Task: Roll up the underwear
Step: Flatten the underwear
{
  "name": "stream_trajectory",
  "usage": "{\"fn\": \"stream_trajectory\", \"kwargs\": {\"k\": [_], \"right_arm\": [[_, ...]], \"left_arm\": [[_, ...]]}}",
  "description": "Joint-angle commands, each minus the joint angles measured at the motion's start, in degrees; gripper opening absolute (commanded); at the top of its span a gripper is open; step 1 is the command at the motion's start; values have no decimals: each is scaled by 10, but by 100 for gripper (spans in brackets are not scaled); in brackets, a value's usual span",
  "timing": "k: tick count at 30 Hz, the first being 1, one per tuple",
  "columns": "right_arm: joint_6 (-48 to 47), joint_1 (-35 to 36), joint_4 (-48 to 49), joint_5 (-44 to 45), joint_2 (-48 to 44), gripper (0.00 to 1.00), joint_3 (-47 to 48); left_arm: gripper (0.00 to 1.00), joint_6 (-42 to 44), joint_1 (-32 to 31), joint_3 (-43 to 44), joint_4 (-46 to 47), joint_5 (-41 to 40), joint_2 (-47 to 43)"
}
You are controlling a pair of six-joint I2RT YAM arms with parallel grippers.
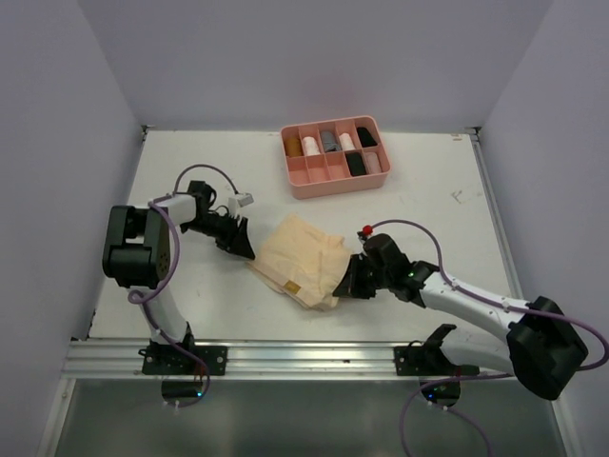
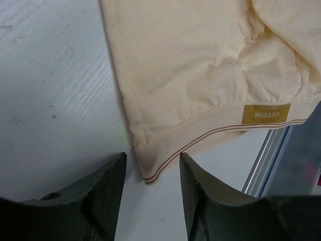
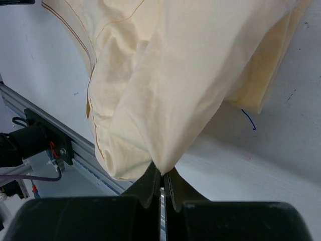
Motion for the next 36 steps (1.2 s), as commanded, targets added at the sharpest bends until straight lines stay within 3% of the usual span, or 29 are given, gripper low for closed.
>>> {"fn": "stream_trajectory", "kwargs": {"k": [1,4,5,8,9,10,18,22,29,32,36], "right_arm": [[3,-1,-23,9,-24,0,5],[3,-4,-34,23,-40,0,6],[1,-9,-39,24,-43,0,9],[-4,-23,-42,23,-41,0,23],[-10,-28,-47,23,-38,0,30],[-14,-31,-50,24,-37,0,37],[-68,-152,-124,8,-59,0,122],[-109,-220,-128,-20,10,0,192],[-149,-286,-155,-70,152,0,444],[-159,-290,-191,-82,169,0,519],[-142,-290,-199,-119,131,0,484]], "left_arm": [[50,-16,-18,4,13,-15,28],[38,-32,-34,9,16,-6,40],[28,-50,-36,9,20,-5,44],[15,-83,-37,17,33,7,61],[2,-90,-37,29,32,10,69],[0,-96,-37,36,32,16,69],[0,-143,-36,110,48,53,3],[0,-211,-37,185,92,70,14],[0,-399,-38,383,222,91,68],[0,-391,-38,429,198,106,55],[0,-277,-34,399,91,110,0]]}}
